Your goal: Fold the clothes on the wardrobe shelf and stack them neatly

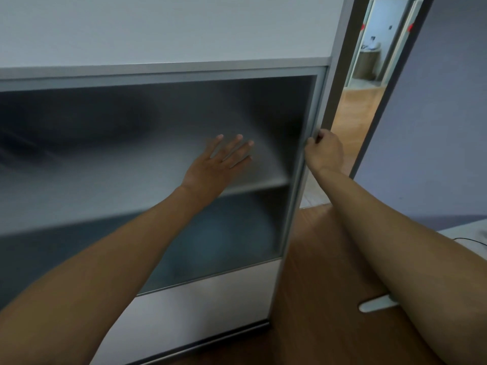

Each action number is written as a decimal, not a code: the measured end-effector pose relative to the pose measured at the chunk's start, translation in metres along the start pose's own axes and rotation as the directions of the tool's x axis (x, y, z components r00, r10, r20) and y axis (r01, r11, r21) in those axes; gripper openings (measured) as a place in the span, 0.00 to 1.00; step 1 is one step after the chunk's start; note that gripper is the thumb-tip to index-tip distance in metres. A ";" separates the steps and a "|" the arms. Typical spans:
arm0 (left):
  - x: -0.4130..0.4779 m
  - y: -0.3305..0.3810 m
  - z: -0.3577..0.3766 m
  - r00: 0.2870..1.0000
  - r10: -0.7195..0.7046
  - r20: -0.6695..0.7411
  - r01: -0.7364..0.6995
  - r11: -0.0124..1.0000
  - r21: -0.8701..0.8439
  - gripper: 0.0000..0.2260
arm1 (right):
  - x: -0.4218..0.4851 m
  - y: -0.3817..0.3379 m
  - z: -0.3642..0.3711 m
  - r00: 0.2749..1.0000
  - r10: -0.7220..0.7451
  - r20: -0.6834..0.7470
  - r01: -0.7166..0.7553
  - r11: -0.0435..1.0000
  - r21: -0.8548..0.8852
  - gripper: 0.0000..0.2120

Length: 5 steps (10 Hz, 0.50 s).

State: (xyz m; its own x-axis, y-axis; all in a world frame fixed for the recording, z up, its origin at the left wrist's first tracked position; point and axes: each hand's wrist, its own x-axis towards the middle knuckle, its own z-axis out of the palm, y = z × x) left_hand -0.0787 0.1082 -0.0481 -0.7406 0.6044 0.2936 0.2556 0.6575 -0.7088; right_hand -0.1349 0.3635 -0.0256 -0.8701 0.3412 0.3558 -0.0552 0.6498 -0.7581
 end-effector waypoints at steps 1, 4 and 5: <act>0.000 0.004 0.002 1.000 -0.022 -0.002 0.022 1.000 0.007 0.31 | -0.010 -0.004 0.000 0.999 0.026 0.021 -0.029 0.992 0.120 0.08; -0.036 -0.019 -0.021 0.978 -0.175 -0.112 0.106 0.882 -0.459 0.27 | -0.085 -0.051 0.035 0.967 -0.255 0.017 0.222 0.870 0.440 0.16; -0.081 -0.041 -0.022 0.949 -0.301 -0.095 0.181 0.767 -0.616 0.23 | -0.101 -0.053 0.045 0.948 -0.309 0.080 0.238 0.852 0.466 0.12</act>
